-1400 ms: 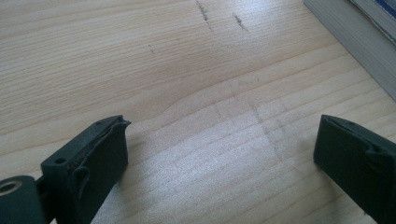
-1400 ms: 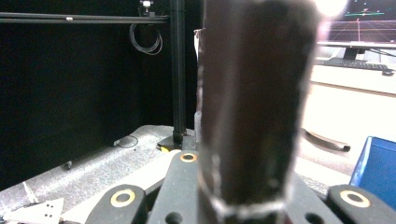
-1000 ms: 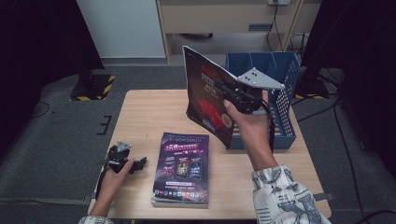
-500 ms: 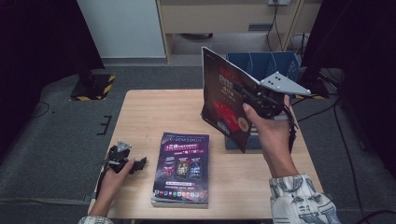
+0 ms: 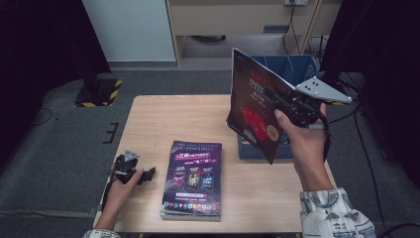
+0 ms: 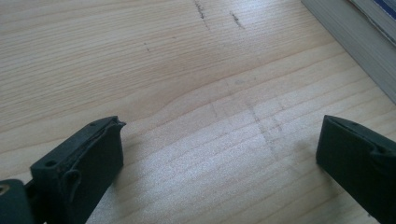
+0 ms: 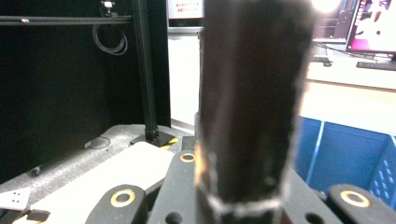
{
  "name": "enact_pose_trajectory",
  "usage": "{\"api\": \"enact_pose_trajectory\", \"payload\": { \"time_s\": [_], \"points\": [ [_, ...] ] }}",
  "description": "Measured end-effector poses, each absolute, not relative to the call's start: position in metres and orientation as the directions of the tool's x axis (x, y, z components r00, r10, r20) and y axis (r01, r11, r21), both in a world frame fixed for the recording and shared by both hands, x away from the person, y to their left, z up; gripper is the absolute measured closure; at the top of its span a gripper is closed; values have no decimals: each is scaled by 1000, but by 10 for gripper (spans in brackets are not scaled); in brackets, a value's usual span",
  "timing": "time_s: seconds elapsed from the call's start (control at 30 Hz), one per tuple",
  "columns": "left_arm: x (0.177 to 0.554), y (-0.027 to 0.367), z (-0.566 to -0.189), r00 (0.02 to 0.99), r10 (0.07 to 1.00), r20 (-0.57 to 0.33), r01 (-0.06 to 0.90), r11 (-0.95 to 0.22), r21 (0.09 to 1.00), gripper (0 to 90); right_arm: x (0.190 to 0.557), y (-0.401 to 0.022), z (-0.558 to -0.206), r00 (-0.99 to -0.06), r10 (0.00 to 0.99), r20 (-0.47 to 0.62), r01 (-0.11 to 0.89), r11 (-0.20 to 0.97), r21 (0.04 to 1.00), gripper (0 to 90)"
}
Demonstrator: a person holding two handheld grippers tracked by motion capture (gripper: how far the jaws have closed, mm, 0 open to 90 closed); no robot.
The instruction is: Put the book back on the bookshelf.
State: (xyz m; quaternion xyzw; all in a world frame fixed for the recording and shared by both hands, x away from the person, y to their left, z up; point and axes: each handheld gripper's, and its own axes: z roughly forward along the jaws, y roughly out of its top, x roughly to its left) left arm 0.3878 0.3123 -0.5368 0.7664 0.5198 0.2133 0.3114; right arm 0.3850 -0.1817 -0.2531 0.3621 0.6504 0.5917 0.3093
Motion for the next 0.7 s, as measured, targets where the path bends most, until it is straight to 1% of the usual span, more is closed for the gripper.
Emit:
{"api": "enact_pose_trajectory", "payload": {
  "time_s": [0.5, 0.7],
  "points": [
    [388, 312, -537, 368, 930, 3, 664, -266, 699, 0, 385, -202, -253, -500, 866, 16, 126, 54, 990, 870],
    [388, 312, -537, 368, 930, 3, 664, -265, 699, 0, 389, -207, -254, -457, 889, 11, 144, 62, 988, 870]
  ]
}}
